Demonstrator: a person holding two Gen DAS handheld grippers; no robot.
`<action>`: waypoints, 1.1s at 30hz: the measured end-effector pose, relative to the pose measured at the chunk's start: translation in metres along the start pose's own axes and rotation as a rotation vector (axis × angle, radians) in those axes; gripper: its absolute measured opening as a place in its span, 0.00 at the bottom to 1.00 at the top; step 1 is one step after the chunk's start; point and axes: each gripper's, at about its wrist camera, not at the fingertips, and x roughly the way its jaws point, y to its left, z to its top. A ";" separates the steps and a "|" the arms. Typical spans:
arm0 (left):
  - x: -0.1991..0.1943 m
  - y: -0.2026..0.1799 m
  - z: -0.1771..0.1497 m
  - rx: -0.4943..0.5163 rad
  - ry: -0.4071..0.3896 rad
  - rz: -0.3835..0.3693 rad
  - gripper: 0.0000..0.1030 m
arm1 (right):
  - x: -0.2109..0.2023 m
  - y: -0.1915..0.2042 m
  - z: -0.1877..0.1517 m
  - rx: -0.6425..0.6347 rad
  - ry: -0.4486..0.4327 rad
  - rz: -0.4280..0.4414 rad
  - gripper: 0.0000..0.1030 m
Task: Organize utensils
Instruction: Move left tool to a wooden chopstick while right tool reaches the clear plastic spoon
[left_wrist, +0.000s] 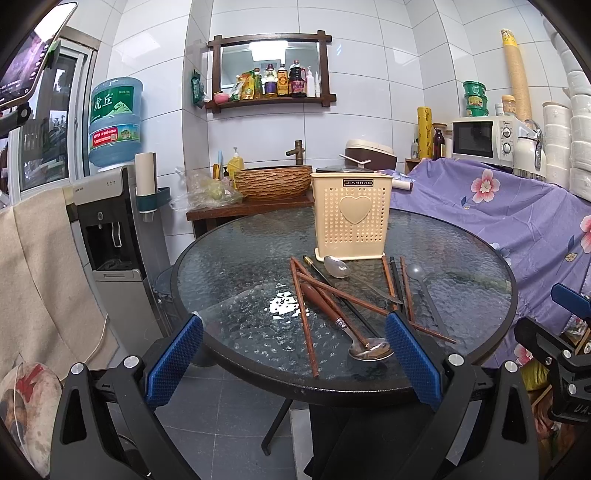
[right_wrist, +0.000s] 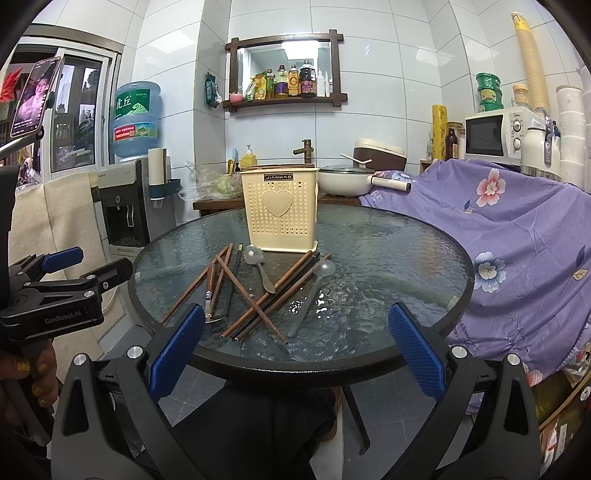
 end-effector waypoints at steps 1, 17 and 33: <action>0.000 0.000 0.000 0.000 0.000 0.000 0.94 | 0.000 0.000 0.000 0.000 0.000 0.000 0.95; 0.037 0.004 0.001 0.005 0.085 -0.009 0.94 | 0.042 -0.004 0.008 0.003 0.113 0.019 0.95; 0.114 0.015 0.007 0.053 0.259 -0.031 0.85 | 0.123 -0.033 0.028 0.056 0.257 0.053 0.89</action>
